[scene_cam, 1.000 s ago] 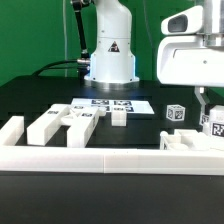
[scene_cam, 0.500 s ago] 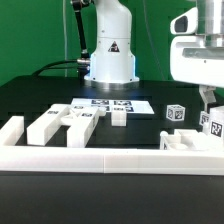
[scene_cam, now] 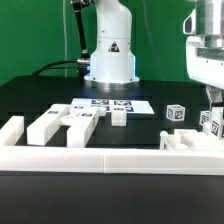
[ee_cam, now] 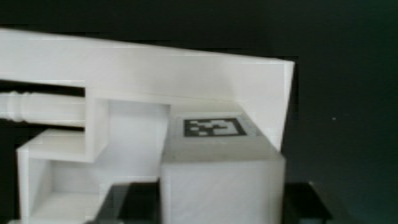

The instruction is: Assemble chair

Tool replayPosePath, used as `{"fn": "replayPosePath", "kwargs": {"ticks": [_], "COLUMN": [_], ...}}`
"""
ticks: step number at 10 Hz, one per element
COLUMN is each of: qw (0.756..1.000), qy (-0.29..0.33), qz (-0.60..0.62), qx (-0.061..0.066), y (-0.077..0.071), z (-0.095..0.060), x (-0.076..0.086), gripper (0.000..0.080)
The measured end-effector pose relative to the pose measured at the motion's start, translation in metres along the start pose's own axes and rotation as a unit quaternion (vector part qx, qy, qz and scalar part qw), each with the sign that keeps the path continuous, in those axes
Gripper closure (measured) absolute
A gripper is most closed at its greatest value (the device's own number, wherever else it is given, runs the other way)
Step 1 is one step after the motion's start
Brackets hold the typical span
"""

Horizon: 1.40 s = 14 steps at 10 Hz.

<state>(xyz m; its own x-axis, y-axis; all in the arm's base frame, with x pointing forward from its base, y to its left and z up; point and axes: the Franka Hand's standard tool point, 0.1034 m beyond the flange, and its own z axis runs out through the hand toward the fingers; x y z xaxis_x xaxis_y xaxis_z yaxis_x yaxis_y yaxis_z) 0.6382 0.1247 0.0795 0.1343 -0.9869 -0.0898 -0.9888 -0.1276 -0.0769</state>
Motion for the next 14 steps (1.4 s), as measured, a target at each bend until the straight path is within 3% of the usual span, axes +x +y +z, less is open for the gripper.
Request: {"fn": "replayPosePath", "kwargs": {"ticks": [1, 3, 4, 10, 12, 14], "qw": [1.000, 1.000, 0.996, 0.938, 0.889, 0.841], "qy": [0.000, 0.000, -0.002, -0.002, 0.012, 0.011], "qz": [-0.013, -0.020, -0.088, -0.346, -0.457, -0.541], "qx": [0.000, 0.000, -0.008, -0.008, -0.018, -0.019], "y": [0.0001, 0.0002, 0.0009, 0.0000, 0.0006, 0.0003], "z": [0.0003, 0.0004, -0.0008, -0.0019, -0.0019, -0.0022], "x": [-0.0002, -0.0006, -0.0020, -0.0046, -0.0031, -0.0002], "gripper": [0.0434, 0.0182, 0.0160, 0.0151, 0.0151, 0.0151]}}
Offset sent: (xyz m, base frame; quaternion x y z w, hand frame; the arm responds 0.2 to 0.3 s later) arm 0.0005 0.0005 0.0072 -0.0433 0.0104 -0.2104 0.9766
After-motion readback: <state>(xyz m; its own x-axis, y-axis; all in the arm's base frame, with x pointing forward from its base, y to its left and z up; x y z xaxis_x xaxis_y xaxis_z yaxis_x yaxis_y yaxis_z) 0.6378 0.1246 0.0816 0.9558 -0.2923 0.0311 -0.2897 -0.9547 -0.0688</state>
